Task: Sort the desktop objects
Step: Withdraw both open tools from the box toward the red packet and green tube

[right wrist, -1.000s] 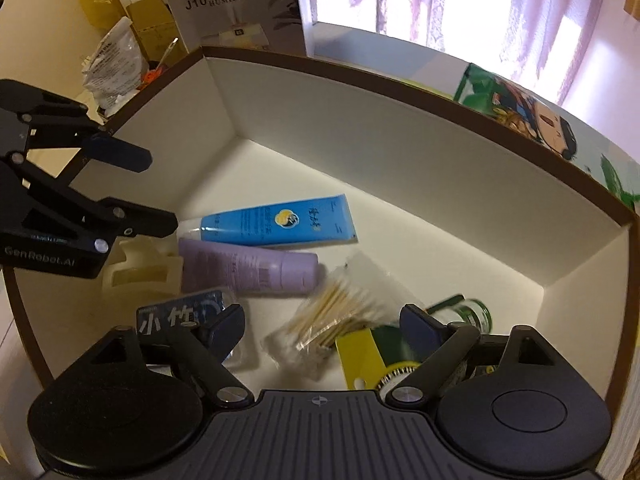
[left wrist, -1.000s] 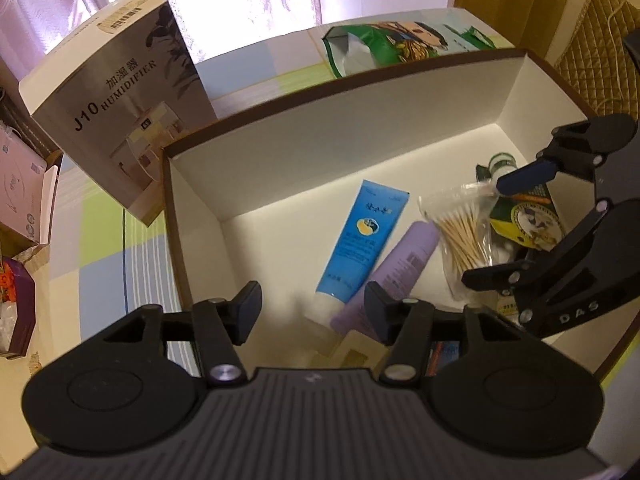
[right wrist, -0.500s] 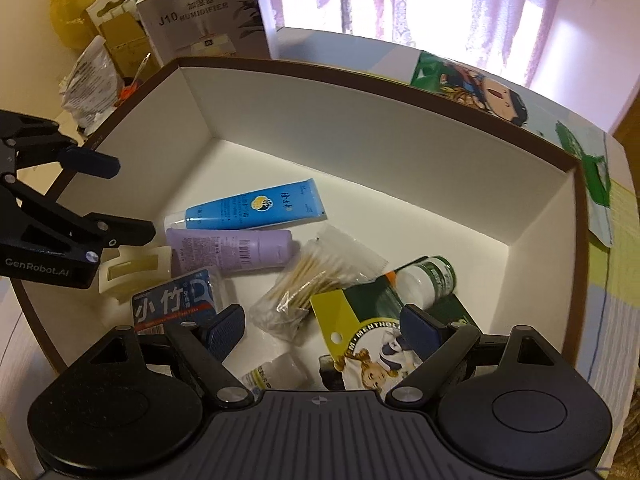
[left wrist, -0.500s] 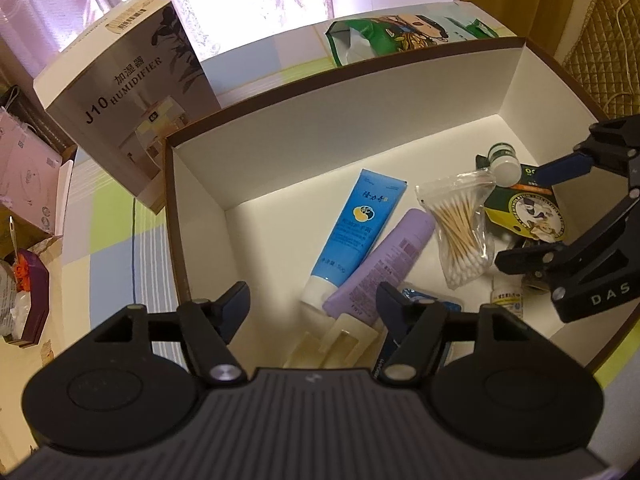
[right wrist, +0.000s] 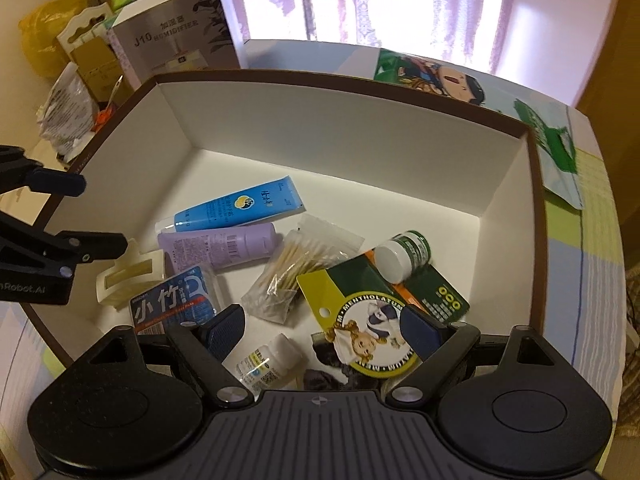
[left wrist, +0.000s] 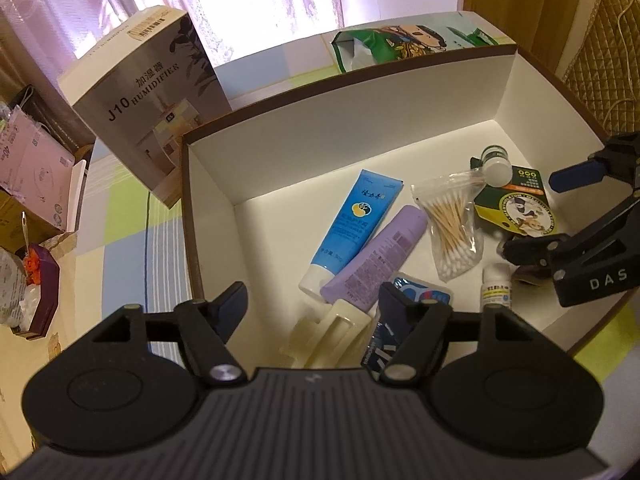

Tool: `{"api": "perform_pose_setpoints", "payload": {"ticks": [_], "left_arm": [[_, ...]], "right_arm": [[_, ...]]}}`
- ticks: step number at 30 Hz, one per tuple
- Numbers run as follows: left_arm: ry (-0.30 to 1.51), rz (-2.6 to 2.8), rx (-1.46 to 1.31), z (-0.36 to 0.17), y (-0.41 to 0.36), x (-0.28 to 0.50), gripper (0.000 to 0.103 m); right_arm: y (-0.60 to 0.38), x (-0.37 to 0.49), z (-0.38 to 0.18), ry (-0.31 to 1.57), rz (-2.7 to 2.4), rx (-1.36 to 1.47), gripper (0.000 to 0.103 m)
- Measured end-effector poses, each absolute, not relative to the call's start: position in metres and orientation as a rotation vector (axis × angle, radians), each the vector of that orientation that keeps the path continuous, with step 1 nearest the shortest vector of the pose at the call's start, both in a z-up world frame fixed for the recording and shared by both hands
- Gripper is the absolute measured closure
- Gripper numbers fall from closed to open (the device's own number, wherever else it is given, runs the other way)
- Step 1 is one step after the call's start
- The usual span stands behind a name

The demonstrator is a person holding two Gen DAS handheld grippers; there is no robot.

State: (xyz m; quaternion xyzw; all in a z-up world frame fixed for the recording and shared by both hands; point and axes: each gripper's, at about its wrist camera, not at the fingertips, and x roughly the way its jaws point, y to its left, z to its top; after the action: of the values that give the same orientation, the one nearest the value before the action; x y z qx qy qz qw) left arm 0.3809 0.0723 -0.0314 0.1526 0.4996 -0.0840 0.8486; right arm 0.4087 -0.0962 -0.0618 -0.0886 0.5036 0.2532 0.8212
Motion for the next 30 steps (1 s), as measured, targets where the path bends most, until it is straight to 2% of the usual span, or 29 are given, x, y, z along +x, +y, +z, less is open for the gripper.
{"api": "perform_pose_setpoints", "payload": {"ticks": [9,21,26,30], "left_arm": [[0.963,-0.159,0.3,-0.001,0.077,0.35,0.028],[0.842,-0.21,0.284,0.033,0.098,0.26,0.028],[0.857,-0.242,0.297,0.026,0.103,0.227,0.028],[0.899,-0.279,0.293,0.008,0.099,0.214,0.029]], "right_arm": [[-0.114,0.377,-0.031,0.958,0.504,-0.117,0.013],[-0.159,0.291,0.022,0.796,0.514,-0.038,0.013],[-0.17,0.251,0.024,0.808,0.566,-0.043,0.013],[-0.165,0.242,-0.004,0.901,0.58,-0.031,0.013]]}}
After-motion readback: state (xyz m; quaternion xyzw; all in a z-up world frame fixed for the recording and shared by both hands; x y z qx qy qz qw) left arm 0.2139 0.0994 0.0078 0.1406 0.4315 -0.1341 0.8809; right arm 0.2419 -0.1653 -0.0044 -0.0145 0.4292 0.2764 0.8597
